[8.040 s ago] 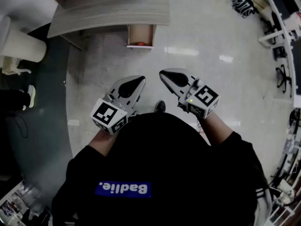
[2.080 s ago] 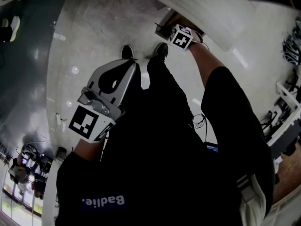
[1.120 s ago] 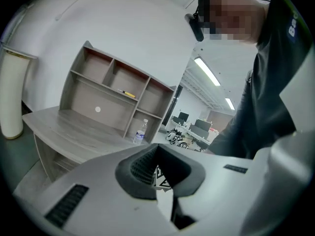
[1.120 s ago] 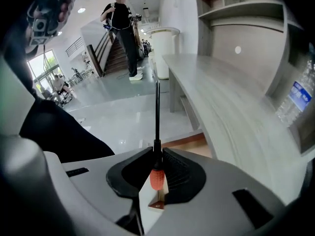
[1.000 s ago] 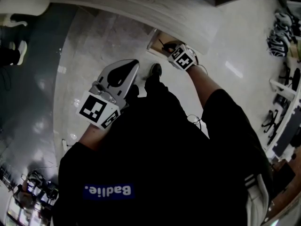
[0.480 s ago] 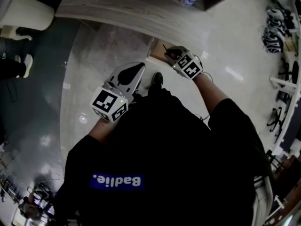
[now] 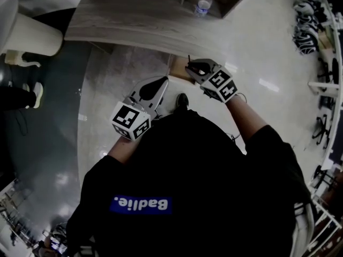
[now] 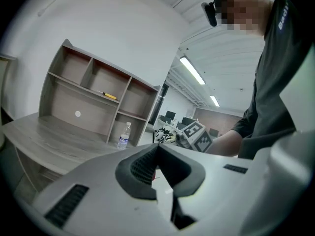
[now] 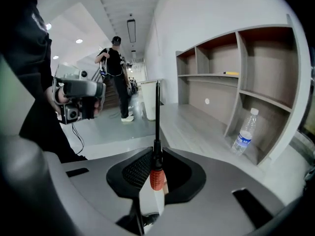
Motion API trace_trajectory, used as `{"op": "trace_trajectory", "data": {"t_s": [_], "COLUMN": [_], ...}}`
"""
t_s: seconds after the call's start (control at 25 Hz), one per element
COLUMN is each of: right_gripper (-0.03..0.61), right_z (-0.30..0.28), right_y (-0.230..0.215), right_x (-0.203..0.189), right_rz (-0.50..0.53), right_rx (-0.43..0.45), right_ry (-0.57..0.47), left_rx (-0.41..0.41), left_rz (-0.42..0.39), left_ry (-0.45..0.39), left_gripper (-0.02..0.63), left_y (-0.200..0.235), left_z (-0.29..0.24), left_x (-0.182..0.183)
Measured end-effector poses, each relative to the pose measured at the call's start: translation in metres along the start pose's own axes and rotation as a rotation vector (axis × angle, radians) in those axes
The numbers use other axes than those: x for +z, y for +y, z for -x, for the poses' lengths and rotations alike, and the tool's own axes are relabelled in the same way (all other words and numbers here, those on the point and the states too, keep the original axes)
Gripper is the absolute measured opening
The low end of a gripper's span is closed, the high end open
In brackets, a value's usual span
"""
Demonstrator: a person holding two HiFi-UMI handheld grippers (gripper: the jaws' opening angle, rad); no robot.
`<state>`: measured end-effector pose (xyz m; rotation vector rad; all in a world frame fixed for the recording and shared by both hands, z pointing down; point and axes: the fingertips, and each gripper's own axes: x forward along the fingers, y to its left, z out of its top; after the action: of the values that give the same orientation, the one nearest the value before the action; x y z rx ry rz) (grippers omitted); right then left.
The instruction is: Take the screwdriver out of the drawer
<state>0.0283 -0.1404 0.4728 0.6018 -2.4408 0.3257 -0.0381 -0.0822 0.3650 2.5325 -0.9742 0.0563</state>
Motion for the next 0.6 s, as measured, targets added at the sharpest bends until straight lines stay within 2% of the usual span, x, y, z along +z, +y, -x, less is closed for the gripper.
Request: {"op": "trace_trajectory", "data": {"t_s": [0.6], "right_gripper": [0.081], "right_z": [0.072], "right_y": [0.023], "right_x": [0.069], "right_rz": [-0.128], "right_rx": [0.029], "right_ry": [-0.231], "left_rx": [-0.055], "left_rz": [-0.046], "left_ry": [-0.007], "left_gripper": [0.002], "left_y": [-0.013], "left_z": [-0.015], "left_x": [0.027]}}
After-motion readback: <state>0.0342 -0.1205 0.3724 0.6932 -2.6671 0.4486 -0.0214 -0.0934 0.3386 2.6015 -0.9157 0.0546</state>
